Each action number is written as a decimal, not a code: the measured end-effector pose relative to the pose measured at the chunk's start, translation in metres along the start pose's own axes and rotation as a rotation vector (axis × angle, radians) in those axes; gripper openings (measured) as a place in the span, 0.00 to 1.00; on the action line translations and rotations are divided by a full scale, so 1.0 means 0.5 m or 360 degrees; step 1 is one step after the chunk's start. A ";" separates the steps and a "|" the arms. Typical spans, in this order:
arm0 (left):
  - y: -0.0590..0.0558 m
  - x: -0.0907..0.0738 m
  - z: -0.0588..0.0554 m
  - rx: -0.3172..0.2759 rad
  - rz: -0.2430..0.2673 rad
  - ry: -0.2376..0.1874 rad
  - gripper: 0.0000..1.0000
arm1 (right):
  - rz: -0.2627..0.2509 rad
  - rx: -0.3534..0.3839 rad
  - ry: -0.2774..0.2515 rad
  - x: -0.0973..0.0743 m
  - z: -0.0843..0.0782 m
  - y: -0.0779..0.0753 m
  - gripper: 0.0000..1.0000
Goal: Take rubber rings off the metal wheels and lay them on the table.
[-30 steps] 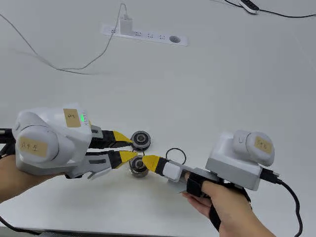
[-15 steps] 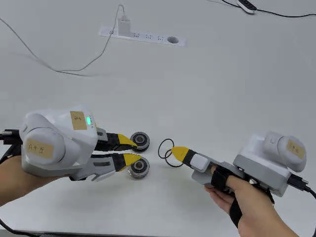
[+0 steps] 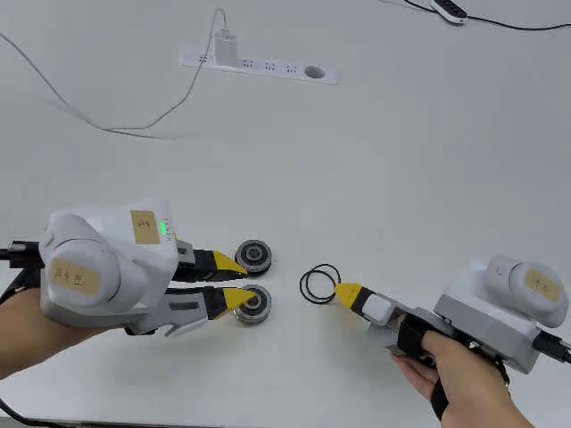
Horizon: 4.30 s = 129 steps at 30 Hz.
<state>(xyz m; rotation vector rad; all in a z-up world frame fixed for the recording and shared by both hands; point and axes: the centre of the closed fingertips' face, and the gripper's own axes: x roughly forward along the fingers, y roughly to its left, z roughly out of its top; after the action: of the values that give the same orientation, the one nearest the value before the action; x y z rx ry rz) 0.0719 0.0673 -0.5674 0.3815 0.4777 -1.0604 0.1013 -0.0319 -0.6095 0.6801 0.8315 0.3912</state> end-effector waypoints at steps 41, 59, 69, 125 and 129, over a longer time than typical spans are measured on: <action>0.018 0.023 -0.019 0.0016 -0.0022 0.0064 0.12 | 0.0237 -0.0225 -0.0168 -0.012 0.036 0.083 0.21; 0.090 0.053 -0.007 0.0030 0.0082 0.0044 0.12 | 0.0297 -0.0206 -0.0131 -0.003 0.032 0.103 0.21; 0.097 0.072 -0.017 0.0042 0.0050 0.0073 0.13 | 0.0295 -0.0196 -0.0116 0.004 0.032 0.102 0.21; 0.096 0.077 -0.032 0.0028 0.0007 0.0117 0.14 | 0.0331 -0.0111 -0.0116 0.013 0.034 0.112 0.21; 0.096 0.077 -0.032 0.0031 0.0005 0.0111 0.14 | 0.0344 -0.0105 -0.0113 0.015 0.034 0.117 0.21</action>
<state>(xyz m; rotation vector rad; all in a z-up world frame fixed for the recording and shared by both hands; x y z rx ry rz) 0.1275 0.0684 -0.5987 0.4375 0.5293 -1.0520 0.1158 0.0083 -0.5653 0.7208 0.6768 0.5836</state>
